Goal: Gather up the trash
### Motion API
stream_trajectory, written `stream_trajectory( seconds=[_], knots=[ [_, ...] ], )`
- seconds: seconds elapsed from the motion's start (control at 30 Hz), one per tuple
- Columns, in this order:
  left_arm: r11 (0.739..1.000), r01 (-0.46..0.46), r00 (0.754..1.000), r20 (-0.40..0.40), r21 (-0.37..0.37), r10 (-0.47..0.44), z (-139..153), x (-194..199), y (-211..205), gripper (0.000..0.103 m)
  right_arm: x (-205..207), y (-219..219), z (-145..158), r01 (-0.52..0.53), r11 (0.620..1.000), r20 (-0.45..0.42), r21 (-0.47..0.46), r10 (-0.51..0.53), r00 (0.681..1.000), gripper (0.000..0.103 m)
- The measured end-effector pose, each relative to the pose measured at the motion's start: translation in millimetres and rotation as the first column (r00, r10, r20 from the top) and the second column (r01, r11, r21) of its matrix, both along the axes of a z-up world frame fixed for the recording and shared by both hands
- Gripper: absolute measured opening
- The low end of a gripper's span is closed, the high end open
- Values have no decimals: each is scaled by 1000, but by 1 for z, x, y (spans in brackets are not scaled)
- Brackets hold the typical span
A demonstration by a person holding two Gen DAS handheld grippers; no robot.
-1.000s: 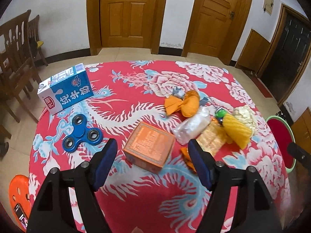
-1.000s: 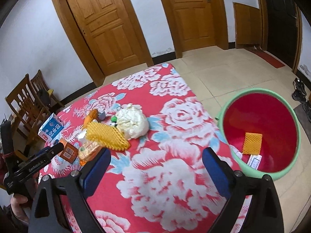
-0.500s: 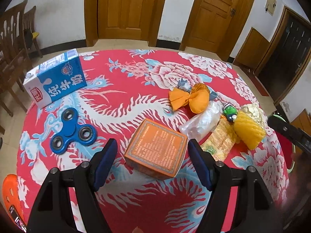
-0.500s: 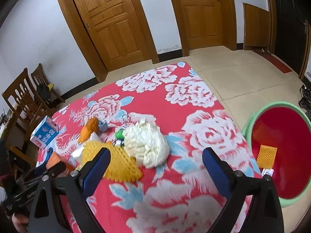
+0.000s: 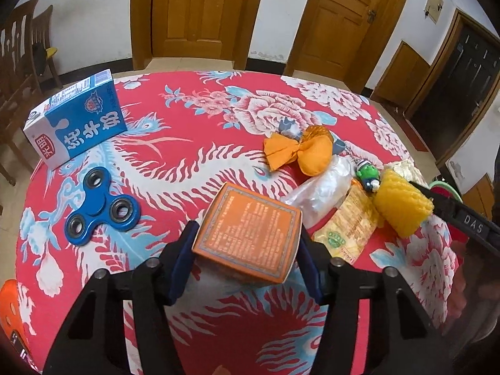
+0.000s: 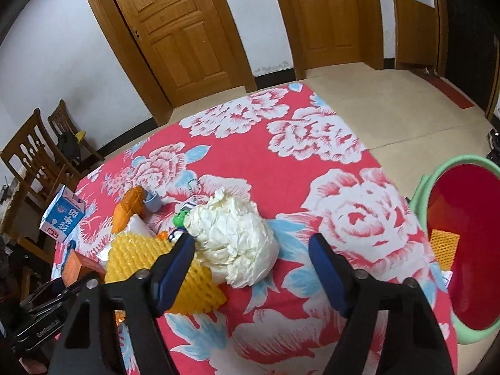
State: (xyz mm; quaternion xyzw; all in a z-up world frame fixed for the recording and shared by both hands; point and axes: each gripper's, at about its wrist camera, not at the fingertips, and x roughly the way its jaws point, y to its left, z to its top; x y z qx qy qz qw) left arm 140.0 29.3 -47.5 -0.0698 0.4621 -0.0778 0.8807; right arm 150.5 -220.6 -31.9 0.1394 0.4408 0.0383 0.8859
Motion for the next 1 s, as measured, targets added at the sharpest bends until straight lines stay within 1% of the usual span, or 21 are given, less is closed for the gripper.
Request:
stream_trajectory(
  seconds=[0.27, 0.33, 0.5, 0.67, 0.8, 1.0],
  knots=[
    [1000, -7, 1000, 2, -8, 7, -1, 1, 1, 59, 0, -1, -9, 0, 999, -26, 42, 2, 1000, 66],
    [1000, -9, 1000, 4, -15, 10, 0, 1, 1, 59, 0, 0, -9, 4, 1000, -21, 31, -3, 1000, 64],
    [1000, -1, 1000, 9, -22, 1, 0, -1, -2, 58, -2, 3, -10, 4, 1000, -9, 6, -4, 1000, 63],
    [999, 6, 1000, 29, -32, -5, 8, -5, -6, 58, -2, 11, -11, -6, 999, 0, -50, 7, 1000, 62],
    [999, 6, 999, 52, -37, -4, 18, -11, -8, 58, -3, 9, -11, -2, 999, 1, -53, 2, 1000, 58],
    [999, -2, 997, 77, -54, 6, 29, -22, -14, 58, -4, 9, -11, -7, 998, 4, -68, 7, 1000, 58]
  ],
)
